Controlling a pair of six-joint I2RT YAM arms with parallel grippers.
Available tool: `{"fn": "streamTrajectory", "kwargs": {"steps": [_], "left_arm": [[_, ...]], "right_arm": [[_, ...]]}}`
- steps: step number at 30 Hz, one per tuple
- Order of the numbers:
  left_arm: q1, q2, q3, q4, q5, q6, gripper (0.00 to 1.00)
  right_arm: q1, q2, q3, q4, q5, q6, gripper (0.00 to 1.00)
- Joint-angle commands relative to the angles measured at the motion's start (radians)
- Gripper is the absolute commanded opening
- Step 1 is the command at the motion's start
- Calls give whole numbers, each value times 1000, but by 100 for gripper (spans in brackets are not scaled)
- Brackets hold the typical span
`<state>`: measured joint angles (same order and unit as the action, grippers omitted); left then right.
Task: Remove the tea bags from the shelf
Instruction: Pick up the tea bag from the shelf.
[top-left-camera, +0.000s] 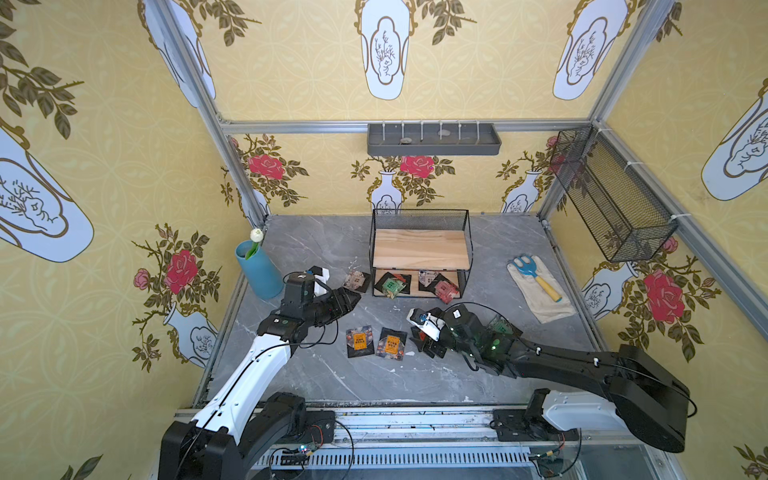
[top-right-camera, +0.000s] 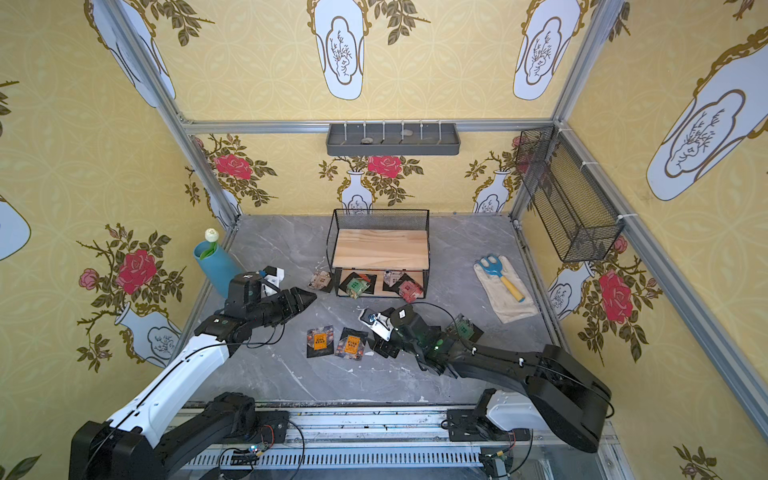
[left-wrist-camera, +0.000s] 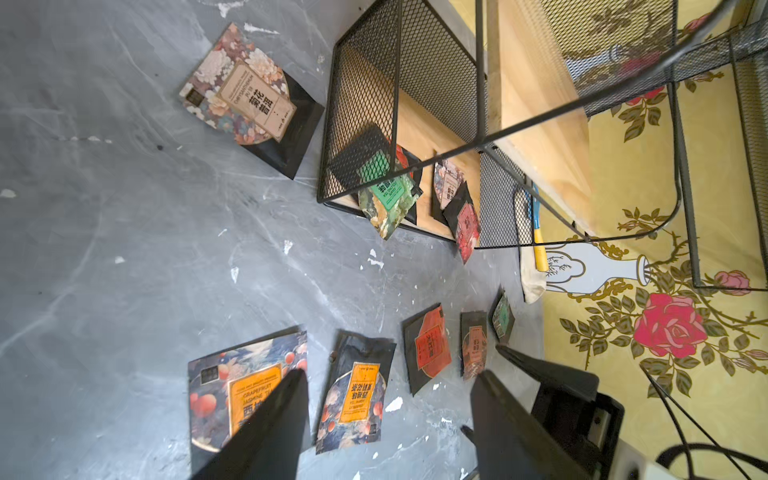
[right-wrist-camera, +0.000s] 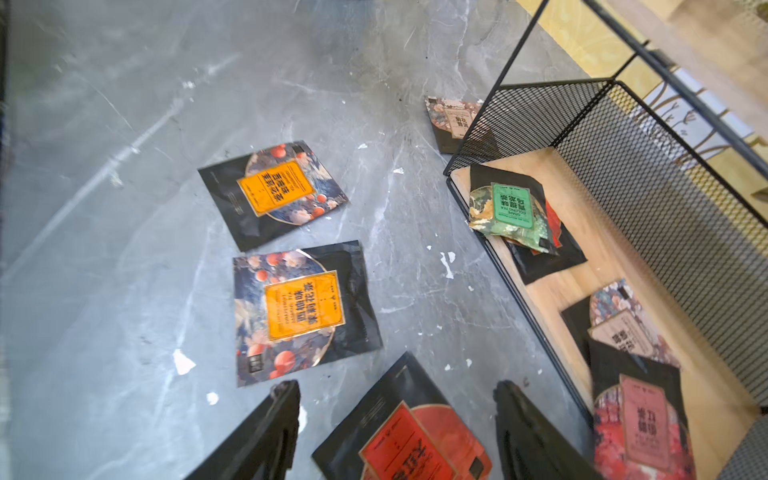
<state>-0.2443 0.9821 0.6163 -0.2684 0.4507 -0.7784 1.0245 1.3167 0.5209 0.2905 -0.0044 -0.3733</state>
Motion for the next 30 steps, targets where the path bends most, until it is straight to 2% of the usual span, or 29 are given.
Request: {"fn": "streamTrajectory", "kwargs": {"steps": [1, 8, 14, 30], "left_arm": [[0, -30, -34, -23, -12, 12, 70], [-1, -74, -104, -8, -12, -28, 70], [0, -104, -138, -8, -23, -59, 71], [-1, -80, -151, -3, -24, -74, 71]], "right_arm": [[-1, 73, 22, 144, 22, -124, 77], [-29, 220, 19, 401, 42, -169, 77], [-60, 351, 59, 529, 36, -196, 76], [-107, 550, 197, 556, -23, -266, 71]]}}
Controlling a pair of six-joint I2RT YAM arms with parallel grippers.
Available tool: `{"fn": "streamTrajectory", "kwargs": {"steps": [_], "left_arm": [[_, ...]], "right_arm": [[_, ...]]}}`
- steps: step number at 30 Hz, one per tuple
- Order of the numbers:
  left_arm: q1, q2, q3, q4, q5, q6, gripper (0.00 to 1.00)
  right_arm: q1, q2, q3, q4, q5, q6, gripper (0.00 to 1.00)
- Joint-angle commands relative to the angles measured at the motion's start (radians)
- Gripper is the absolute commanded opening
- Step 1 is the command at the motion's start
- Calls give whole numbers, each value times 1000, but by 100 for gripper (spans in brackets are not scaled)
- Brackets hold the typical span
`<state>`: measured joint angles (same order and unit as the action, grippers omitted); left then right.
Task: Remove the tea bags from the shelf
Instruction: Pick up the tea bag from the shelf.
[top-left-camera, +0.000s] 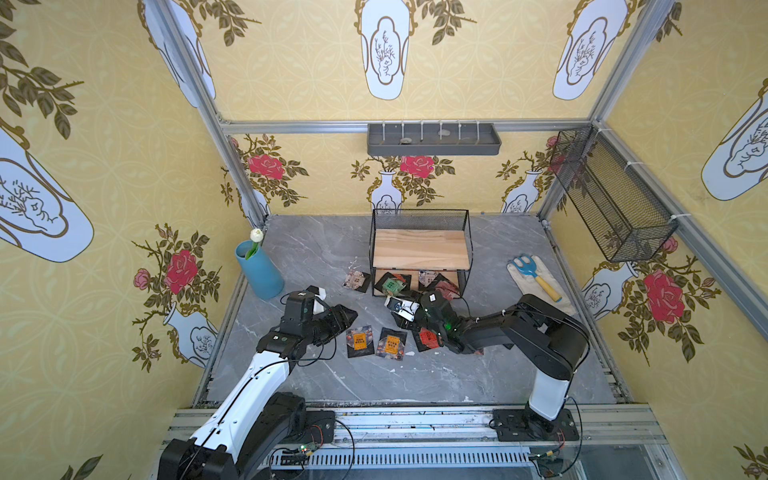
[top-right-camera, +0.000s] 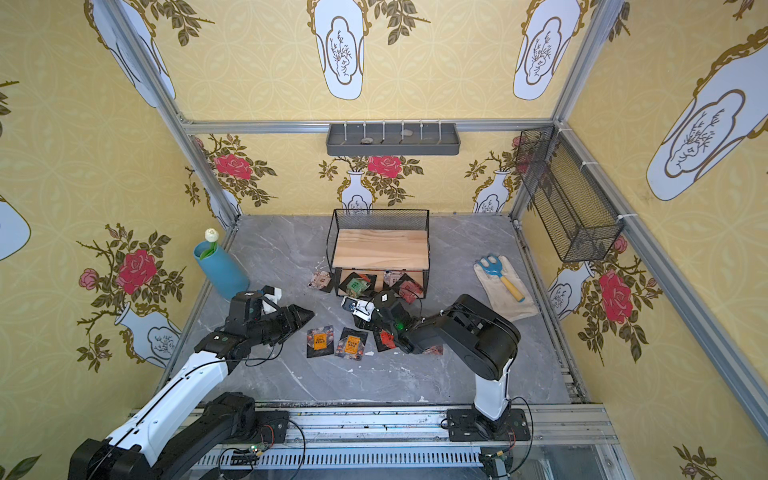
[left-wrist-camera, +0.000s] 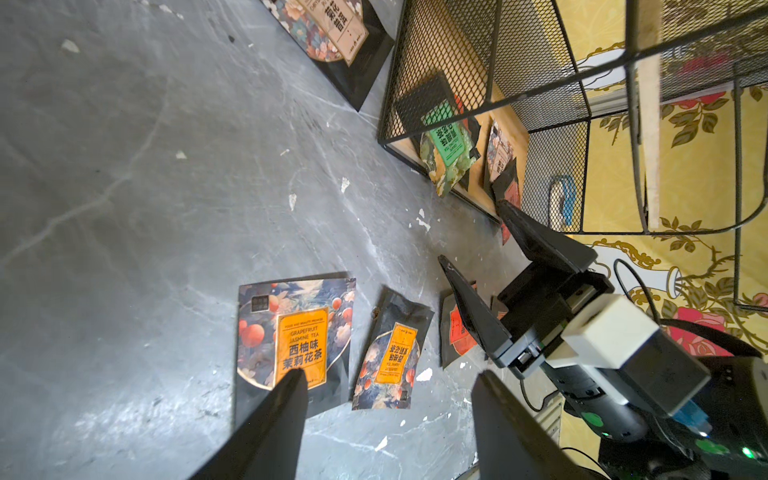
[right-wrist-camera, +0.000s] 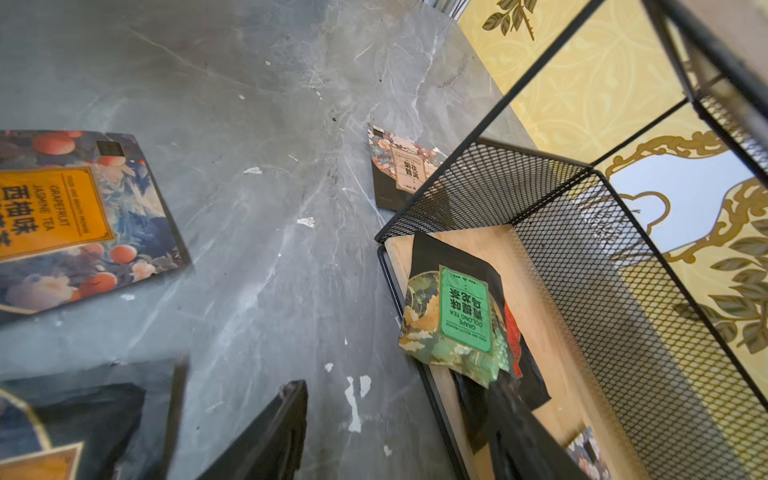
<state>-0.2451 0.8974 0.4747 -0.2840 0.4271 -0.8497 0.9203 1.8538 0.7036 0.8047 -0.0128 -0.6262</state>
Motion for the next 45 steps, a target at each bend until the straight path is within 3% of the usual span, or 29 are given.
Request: {"fn": "streamTrajectory", "kwargs": {"steps": [1, 33, 45], "left_arm": [[0, 6, -11, 17, 0, -4, 71], [0, 38, -30, 60, 24, -25, 71], [0, 64, -28, 78, 33, -29, 71]], "right_arm": [[-2, 21, 21, 38, -14, -17, 71], [-49, 188, 145, 11, 7, -75, 63], [-49, 203, 167, 2, 17, -93, 44]]}}
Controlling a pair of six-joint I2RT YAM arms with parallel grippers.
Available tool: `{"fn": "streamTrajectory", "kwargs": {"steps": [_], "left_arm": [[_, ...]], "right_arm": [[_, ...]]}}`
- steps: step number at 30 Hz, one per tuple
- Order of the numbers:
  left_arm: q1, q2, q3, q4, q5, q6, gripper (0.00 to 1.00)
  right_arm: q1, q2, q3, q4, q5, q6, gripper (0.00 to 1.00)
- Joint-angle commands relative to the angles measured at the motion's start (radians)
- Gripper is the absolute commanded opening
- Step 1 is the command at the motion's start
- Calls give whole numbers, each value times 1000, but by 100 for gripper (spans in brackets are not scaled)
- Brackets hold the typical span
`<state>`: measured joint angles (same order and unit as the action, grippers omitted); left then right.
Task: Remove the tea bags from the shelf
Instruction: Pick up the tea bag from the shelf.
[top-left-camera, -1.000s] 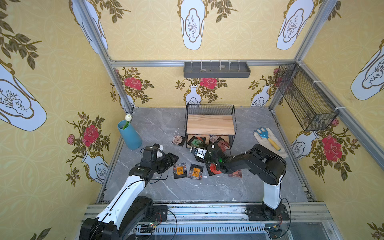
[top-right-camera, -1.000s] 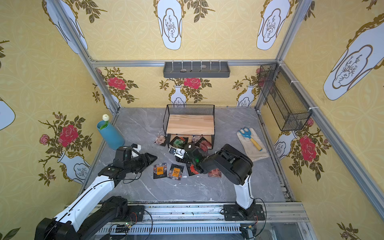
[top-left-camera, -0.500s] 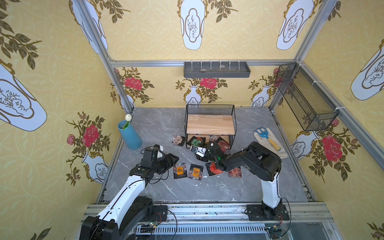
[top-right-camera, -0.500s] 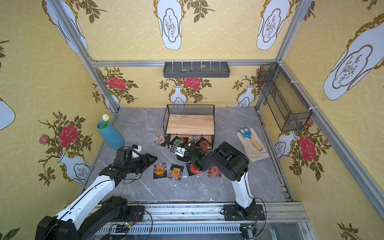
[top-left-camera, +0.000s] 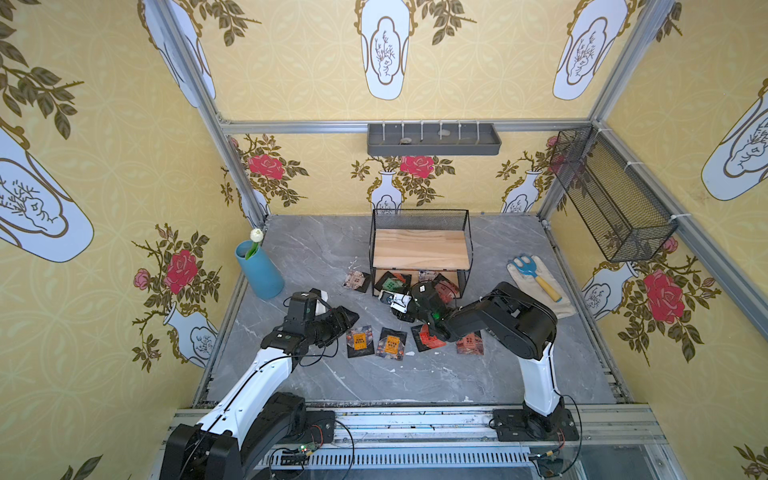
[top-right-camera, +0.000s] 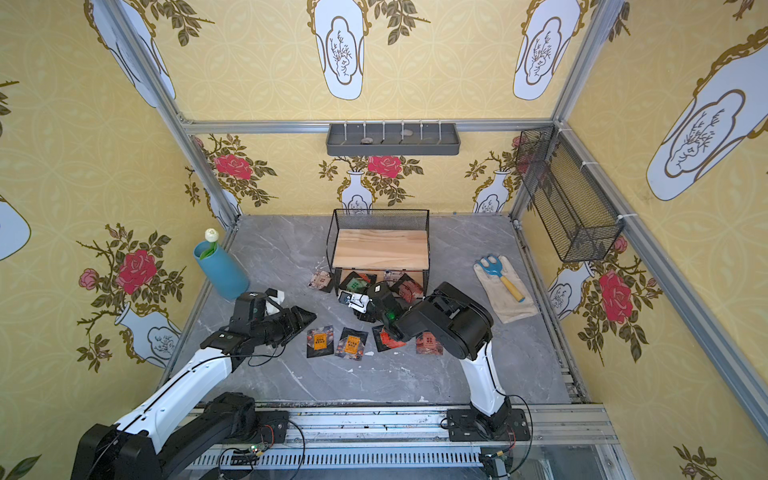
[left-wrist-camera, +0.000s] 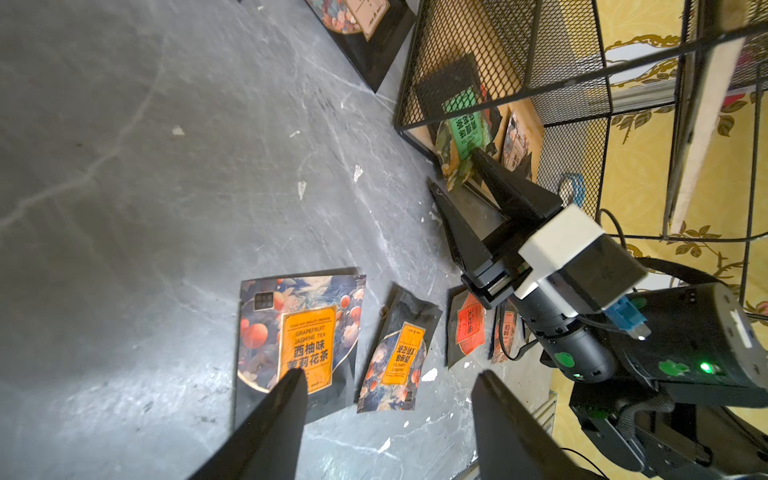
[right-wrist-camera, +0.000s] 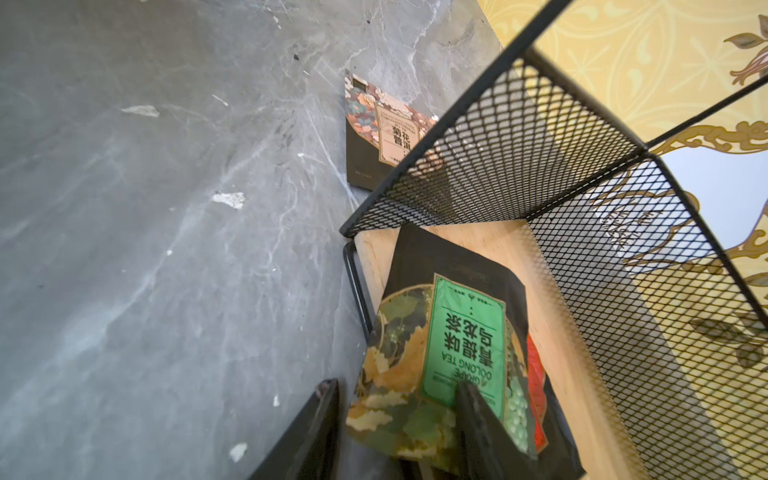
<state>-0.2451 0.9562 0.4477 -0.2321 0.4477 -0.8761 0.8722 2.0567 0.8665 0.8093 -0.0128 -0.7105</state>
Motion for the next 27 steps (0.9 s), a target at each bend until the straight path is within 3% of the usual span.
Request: {"fn": "streamTrajectory", "kwargs": {"steps": [1, 15, 27], "left_arm": [[0, 7, -1, 25, 13, -3, 71], [1, 19, 0, 31, 18, -4, 71], [0, 12, 1, 28, 15, -9, 70]], "right_arm": [[0, -1, 4, -5, 18, -9, 41], [2, -35, -1, -2, 26, -19, 14], [24, -124, -47, 4, 79, -41, 3]]}}
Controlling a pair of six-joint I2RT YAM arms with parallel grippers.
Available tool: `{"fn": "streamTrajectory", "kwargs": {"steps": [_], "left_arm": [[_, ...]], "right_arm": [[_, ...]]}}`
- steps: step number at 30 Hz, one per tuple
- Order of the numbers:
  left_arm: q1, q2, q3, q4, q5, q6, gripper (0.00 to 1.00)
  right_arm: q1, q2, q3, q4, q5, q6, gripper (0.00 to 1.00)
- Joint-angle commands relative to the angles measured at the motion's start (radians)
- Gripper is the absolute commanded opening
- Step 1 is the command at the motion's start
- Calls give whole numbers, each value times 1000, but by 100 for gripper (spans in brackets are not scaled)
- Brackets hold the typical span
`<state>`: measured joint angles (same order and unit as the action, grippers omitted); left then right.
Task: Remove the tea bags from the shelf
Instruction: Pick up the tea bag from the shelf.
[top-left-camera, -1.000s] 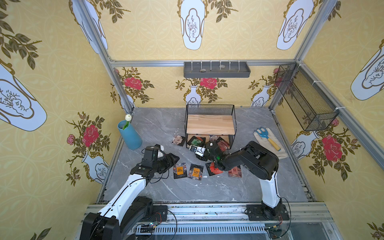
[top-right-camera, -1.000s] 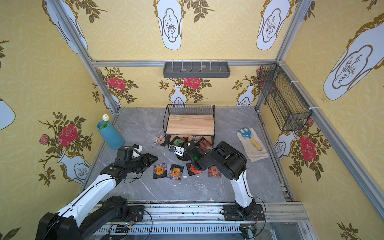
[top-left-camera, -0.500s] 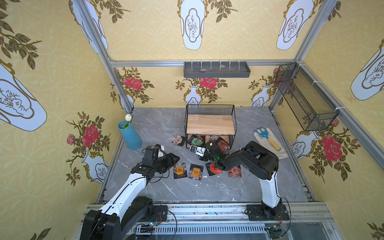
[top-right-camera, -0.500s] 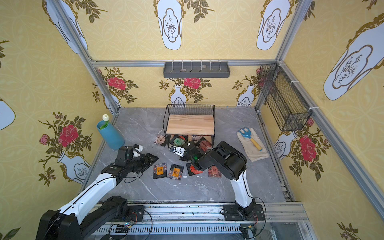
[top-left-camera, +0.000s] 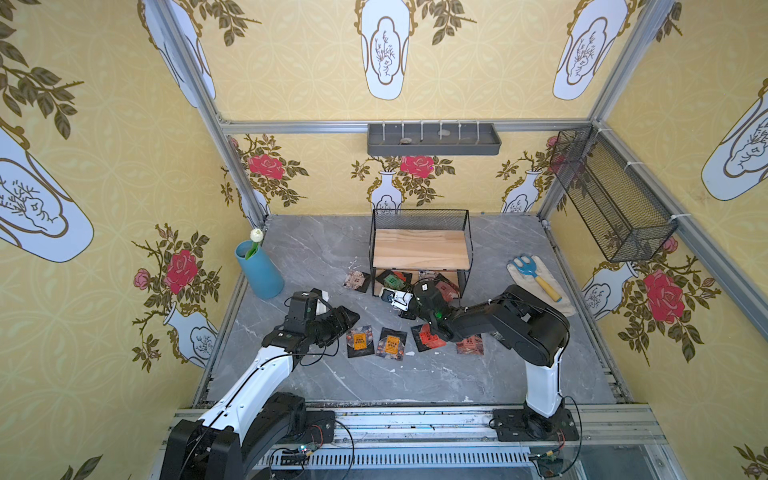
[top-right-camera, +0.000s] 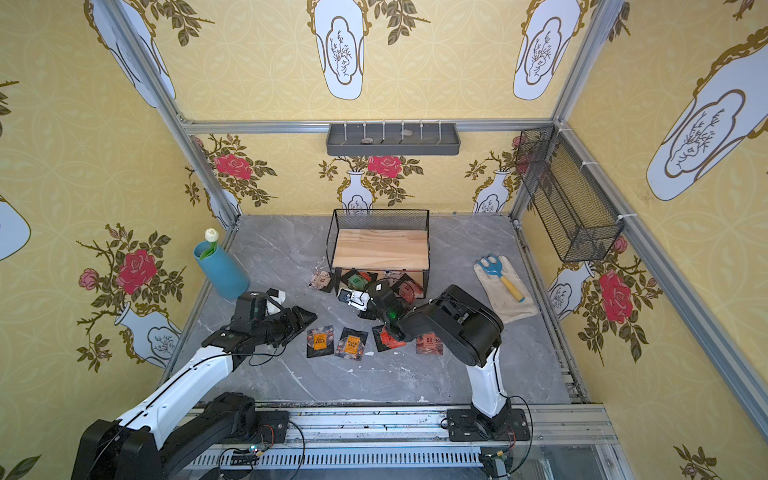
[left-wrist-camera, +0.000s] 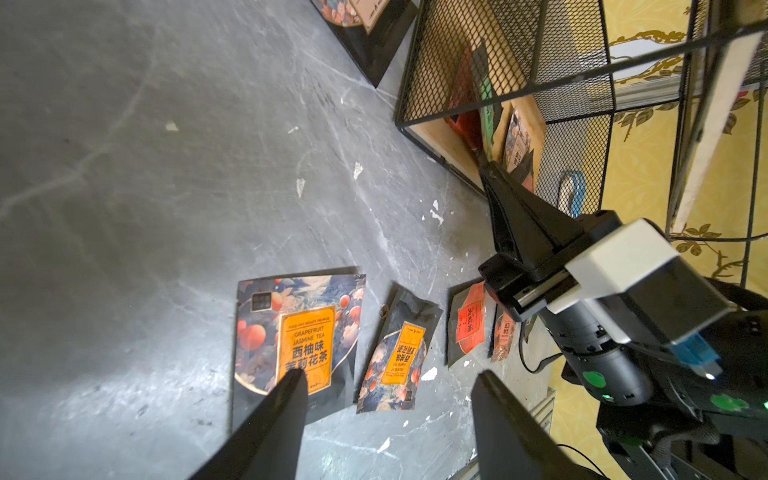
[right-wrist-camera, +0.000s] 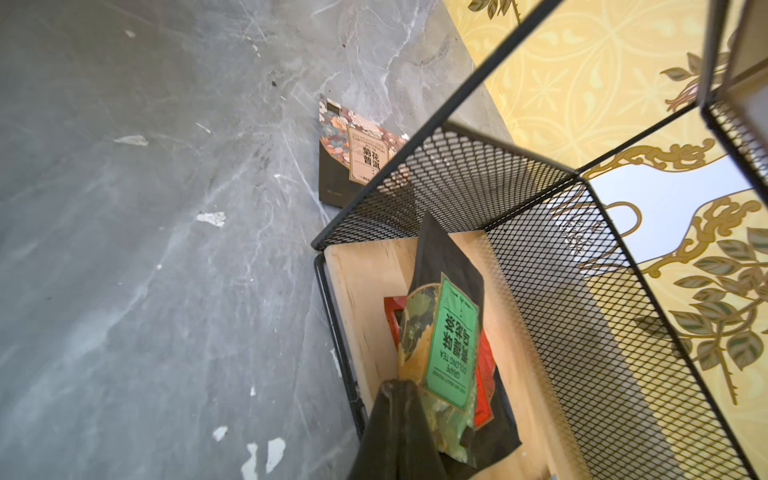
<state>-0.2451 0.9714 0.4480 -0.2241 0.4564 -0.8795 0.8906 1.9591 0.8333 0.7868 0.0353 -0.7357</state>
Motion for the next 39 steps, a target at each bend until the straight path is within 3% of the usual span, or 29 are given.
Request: {"fn": "streamTrajectory", "kwargs": {"steps": [1, 22, 31, 39], "left_arm": [[0, -4, 2, 17, 5, -5, 70], [0, -103, 6, -84, -56, -20, 71], [3, -235, 35, -247, -187, -64, 76], [30, -310, 100, -385, -277, -70, 81]], "right_arm": [[7, -35, -20, 31, 38, -20, 3], [120, -297, -174, -10, 182, -93, 0], [236, -426, -227, -102, 165, -40, 0], [311, -387, -207, -62, 82, 2, 0]]}}
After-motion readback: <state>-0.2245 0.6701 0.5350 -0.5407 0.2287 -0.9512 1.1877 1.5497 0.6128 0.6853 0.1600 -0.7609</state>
